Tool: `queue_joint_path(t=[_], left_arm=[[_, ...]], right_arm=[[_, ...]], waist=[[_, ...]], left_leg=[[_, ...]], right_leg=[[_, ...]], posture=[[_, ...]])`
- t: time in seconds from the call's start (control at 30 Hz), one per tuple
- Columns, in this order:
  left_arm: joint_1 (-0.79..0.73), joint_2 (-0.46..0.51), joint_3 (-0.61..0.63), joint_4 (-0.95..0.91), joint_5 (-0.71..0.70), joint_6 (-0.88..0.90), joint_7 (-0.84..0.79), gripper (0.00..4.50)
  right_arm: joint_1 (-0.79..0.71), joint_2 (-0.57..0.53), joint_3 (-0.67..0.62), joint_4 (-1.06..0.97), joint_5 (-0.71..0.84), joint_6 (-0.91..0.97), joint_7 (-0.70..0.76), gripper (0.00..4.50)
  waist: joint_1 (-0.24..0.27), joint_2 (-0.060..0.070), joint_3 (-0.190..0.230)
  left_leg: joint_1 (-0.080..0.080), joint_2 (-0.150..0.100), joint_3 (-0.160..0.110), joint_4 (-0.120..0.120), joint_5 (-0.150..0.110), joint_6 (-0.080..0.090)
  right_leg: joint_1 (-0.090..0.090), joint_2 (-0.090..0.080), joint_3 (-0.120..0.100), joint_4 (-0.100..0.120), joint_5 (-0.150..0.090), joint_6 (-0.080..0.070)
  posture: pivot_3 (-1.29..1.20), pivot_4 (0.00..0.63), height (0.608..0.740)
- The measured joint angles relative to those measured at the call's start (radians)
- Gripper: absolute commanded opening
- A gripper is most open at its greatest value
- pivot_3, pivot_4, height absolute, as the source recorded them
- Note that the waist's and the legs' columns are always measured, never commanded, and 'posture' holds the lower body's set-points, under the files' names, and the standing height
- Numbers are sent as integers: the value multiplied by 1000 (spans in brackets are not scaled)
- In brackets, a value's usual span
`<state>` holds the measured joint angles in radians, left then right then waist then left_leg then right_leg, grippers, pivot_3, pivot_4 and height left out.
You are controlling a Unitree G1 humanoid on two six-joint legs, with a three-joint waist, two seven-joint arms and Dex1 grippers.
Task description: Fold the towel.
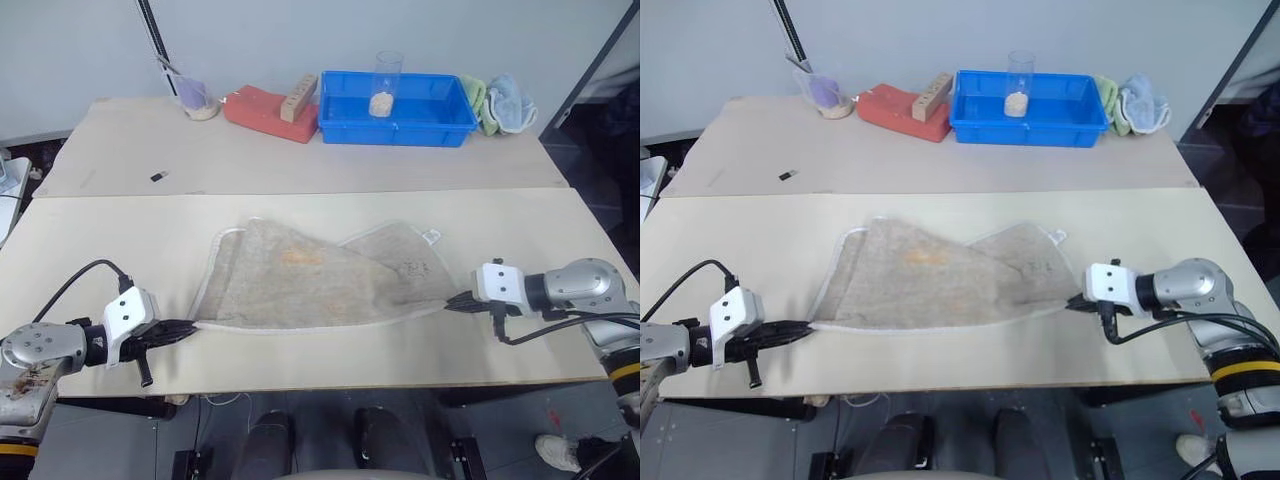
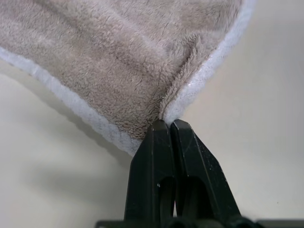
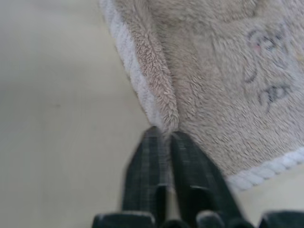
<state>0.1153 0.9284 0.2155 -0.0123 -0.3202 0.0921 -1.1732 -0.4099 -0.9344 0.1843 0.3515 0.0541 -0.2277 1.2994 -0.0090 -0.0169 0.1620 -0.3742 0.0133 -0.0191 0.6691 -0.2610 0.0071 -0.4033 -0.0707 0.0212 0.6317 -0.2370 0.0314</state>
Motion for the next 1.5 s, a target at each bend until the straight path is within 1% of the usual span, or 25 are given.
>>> queue_joint_path(t=[0.13, 0.2, 0.3, 0.37, 0.43, 0.47, 0.5, 0.57, 0.67, 0.73, 0.8, 0.87, 0.93, 1.0, 1.03, 1.17, 1.23, 1.3, 1.37, 1.43, 1.5], left_arm=[[-71, -4, 0, 19, 0, 13, 16, 0], [-154, -29, 0, 45, -14, 52, 42, 0], [-305, -61, -1, 89, -43, 117, 82, 0], [-494, -89, -6, 181, -52, 162, 122, 0], [-689, -99, -18, 268, -46, 176, 155, 0], [-752, -100, -21, 290, -40, 174, 166, 0], [-834, -101, -27, 345, -30, 168, 172, 0], [-992, -99, -38, 477, 3, 147, 187, 0], [-1125, -84, -53, 611, 46, 81, 173, 0], [-1167, -72, -70, 676, 74, 38, 157, 0], [-1183, -45, -85, 728, 105, -15, 127, 0], [-1155, -15, -90, 731, 117, -35, 92, 0], [-1081, 25, -89, 708, 118, -45, 41, 0], [-945, 58, -88, 620, 112, -38, -22, 0], [-847, 75, -85, 558, 99, -24, -55, 0], [-491, 90, -74, 365, 67, 45, -116, 0], [-371, 90, -69, 296, 59, 66, -120, 0], [-272, 98, -50, 210, 41, 92, -131, 0], [-124, 133, -3, 107, 16, 125, -154, 0], [-24, 149, 31, 56, -7, 164, -181, 0], [51, 161, 54, 11, -28, 202, -203, 0]], right_arm=[[-9, 0, -10, 6, 22, 39, 21, 25], [-36, 2, -22, 15, 47, 92, 26, 25], [-143, 22, -50, 38, 76, 147, 22, 25], [-301, 53, -62, 116, 81, 172, 1, 25], [-486, 82, -72, 204, 69, 169, -32, 25], [-550, 86, -79, 228, 65, 166, -46, 25], [-627, 88, -82, 286, 54, 147, -61, 25], [-762, 90, -83, 408, 21, 104, -91, 25], [-875, 89, -87, 526, -13, 37, -116, 25], [-908, 86, -89, 567, -20, 10, -121, 25], [-919, 73, -101, 574, -20, -4, -104, 25], [-887, 52, -115, 534, -7, 0, -71, 25], [-805, 24, -130, 440, 19, 20, -24, 25], [-666, 9, -150, 286, 63, 73, 10, 25], [-566, 1, -162, 191, 92, 112, 21, 25], [-205, -10, -172, -123, 183, 292, 36, 25], [-84, -23, -172, -223, 201, 345, 36, 25], [25, -59, -173, -312, 204, 372, 44, 25], [164, -116, -192, -399, 214, 400, 65, 25], [254, -151, -204, -439, 240, 439, 91, 25], [307, -181, -216, -489, 272, 496, 107, 25]], waist=[[5, 0, 0], [6, 1, 1], [1, 0, 1], [-3, 0, 4], [-5, 0, 5], [-5, 0, 5], [-6, 0, 5], [-6, 0, 5], [-9, 0, 5], [-12, 0, 5], [-15, 0, 5], [-17, 0, 5], [-20, 0, 5], [-24, 0, 5], [-25, 0, 4], [-21, 1, 5], [-14, 0, 5], [-4, 1, 5], [5, 0, 5], [8, 1, 5], [7, 0, 5]], left_leg=[[0, -1, 0, 0, 0, 0], [-1, -1, 0, 1, 0, 0], [-2, -1, 0, 2, 0, 0], [-4, -1, -1, 4, 0, 0], [-12, -1, -2, 8, 1, -1], [-16, -1, -2, 8, 1, -2], [-17, -1, -1, 8, 2, -3], [-20, -1, -1, 7, 2, -3], [-22, -1, 2, 6, 1, -1], [-26, -1, 4, 6, 1, -2], [-32, -2, 7, 7, 2, -3], [-32, -2, 9, 7, 2, -3], [-31, -2, 11, 7, 0, -1], [-30, -1, 12, 8, -1, 1], [-30, 1, 12, 8, -1, 2], [-29, 2, 13, 9, -1, 2], [-30, 1, 13, 11, -1, 2], [-29, 1, 14, 12, -1, 2], [-26, 0, 15, 11, -1, 2], [-22, 1, 16, 11, -1, 2], [-15, 1, 16, 11, -1, 2]], right_leg=[[0, 0, 0, 0, 0, 0], [-1, 0, 0, 1, 0, 0], [-2, 1, 0, 2, 1, 0], [-3, 4, -1, 3, 1, -1], [-13, 6, 0, 7, 3, -2], [-18, 5, 0, 10, 3, -1], [-20, 5, 0, 15, 3, -2], [-23, 6, 0, 14, 2, -2], [-24, 5, 0, 11, 2, -1], [-28, 3, 0, 10, 2, -1], [-36, 1, 0, 12, 3, 0], [-37, 0, 0, 13, 3, 0], [-37, -1, 0, 14, 3, 0], [-36, -1, 0, 16, 3, 0], [-36, -1, 0, 16, 3, 0], [-37, -3, 0, 18, 3, 0], [-38, -3, 0, 17, 3, 0], [-36, -5, 0, 16, 3, 0], [-33, -5, 0, 15, 3, 1], [-29, -5, 0, 14, 3, 1], [-23, -4, 0, 14, 2, 0]], posture=[[0, 150, 740], [0, 150, 740], [0, 150, 740], [0, 150, 740], [0, 150, 740], [0, 150, 740], [0, 150, 740], [0, 150, 740], [0, 150, 740], [0, 150, 740], [0, 150, 740], [0, 150, 740], [0, 150, 740], [0, 150, 740], [0, 150, 740], [0, 150, 740], [0, 150, 740], [0, 150, 740], [0, 150, 740], [0, 150, 740], [0, 150, 740]])
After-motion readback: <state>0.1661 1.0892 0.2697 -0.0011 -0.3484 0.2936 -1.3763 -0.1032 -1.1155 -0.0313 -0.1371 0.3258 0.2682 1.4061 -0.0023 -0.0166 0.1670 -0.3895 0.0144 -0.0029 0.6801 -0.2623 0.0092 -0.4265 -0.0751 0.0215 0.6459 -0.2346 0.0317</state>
